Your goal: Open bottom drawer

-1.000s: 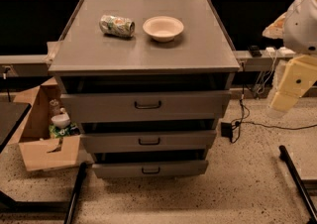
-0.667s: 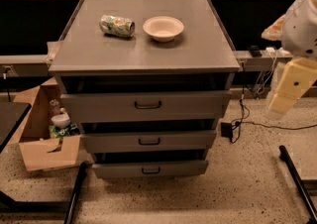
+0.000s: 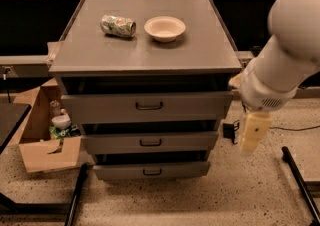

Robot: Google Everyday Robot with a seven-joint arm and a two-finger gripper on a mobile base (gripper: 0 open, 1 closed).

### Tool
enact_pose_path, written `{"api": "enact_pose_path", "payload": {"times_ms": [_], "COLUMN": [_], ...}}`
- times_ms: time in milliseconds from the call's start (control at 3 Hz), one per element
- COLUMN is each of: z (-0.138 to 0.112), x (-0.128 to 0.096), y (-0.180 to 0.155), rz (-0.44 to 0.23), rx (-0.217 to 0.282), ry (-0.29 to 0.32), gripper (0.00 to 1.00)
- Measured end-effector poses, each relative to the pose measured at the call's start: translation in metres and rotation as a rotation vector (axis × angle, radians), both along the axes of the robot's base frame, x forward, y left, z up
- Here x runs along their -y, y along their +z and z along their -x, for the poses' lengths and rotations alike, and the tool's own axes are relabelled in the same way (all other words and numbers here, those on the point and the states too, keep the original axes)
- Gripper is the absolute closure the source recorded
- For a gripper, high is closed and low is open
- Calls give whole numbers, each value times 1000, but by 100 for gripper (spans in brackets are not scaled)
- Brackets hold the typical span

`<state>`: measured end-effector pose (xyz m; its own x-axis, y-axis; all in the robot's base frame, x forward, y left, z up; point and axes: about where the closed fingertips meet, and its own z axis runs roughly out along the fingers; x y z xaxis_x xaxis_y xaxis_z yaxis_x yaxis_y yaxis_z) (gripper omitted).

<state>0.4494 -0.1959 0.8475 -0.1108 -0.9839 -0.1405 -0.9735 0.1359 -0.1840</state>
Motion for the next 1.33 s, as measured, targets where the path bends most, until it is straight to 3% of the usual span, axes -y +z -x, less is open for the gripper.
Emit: {"api": "enact_pose_path", "payload": {"times_ms": [333,667,1000,1333], "z": [11,11,5,-1], "x": [-12,-12,-12,-19], "y": [-112,-112,-132,-185], "rz": [-33,-32,-34,-46], "rx": [-120,-120,-117,-122], "ry": [80,80,64,115], "gripper": [0,0,0,0]}}
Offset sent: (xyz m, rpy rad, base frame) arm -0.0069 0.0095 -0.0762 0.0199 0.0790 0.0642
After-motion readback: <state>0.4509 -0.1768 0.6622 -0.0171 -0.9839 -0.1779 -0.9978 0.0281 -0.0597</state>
